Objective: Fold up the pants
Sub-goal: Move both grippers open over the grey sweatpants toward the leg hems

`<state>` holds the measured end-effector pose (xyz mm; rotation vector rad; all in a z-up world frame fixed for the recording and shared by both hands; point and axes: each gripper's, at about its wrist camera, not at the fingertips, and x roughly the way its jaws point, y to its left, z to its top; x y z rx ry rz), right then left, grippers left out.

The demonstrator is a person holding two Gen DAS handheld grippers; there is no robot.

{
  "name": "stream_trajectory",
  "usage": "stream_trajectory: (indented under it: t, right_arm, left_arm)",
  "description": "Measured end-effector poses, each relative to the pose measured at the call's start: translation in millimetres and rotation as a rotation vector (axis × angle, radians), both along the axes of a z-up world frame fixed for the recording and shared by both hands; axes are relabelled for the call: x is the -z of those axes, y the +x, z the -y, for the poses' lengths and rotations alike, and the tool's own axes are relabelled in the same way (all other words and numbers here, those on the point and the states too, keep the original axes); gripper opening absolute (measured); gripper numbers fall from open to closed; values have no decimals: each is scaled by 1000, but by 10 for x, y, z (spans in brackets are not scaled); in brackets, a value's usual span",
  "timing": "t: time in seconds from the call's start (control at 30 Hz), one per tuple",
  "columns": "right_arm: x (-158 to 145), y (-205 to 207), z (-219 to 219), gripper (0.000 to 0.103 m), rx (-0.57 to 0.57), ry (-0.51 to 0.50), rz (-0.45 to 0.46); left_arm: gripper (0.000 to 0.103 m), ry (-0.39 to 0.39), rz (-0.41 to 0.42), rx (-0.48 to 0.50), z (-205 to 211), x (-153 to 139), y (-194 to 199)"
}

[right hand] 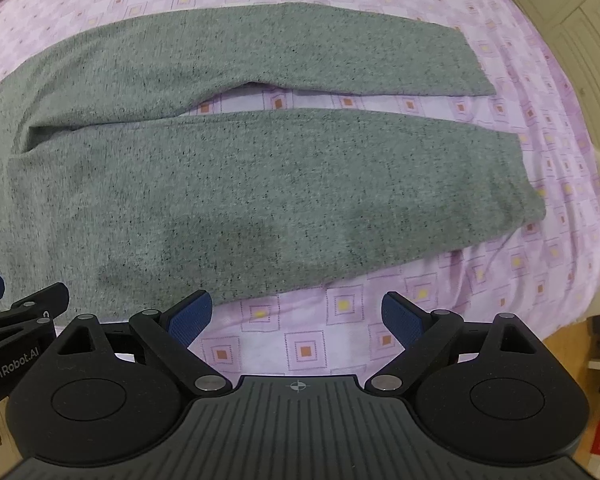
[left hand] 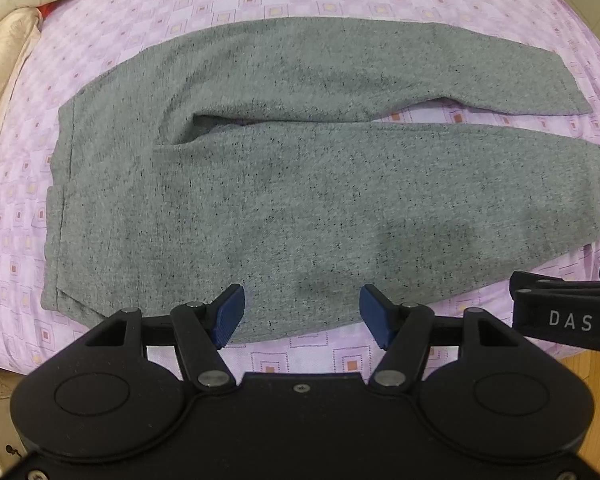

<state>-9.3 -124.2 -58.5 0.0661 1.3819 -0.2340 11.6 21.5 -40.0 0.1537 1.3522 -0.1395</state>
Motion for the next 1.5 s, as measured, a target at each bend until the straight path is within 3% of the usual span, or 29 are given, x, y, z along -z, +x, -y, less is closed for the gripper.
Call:
stream_trajectory:
  t: [0.23, 0.63, 0.93, 1.5]
  right_arm:
    - [39, 60, -118, 92, -27, -18, -15]
    - [22, 202, -535, 92, -168, -99, 2]
    - [72, 303, -784, 92, -225, -84, -6]
    - [209, 452, -940, 92, -217, -20, -65]
  left_arm:
    - [67, 0, -24, -8, -84, 77, 54]
    - [67, 3, -46, -61, -327, 175, 142]
    - [67, 7, -59, -106, -540, 239, 191]
    - [67, 11, -101, -140, -742, 393, 287]
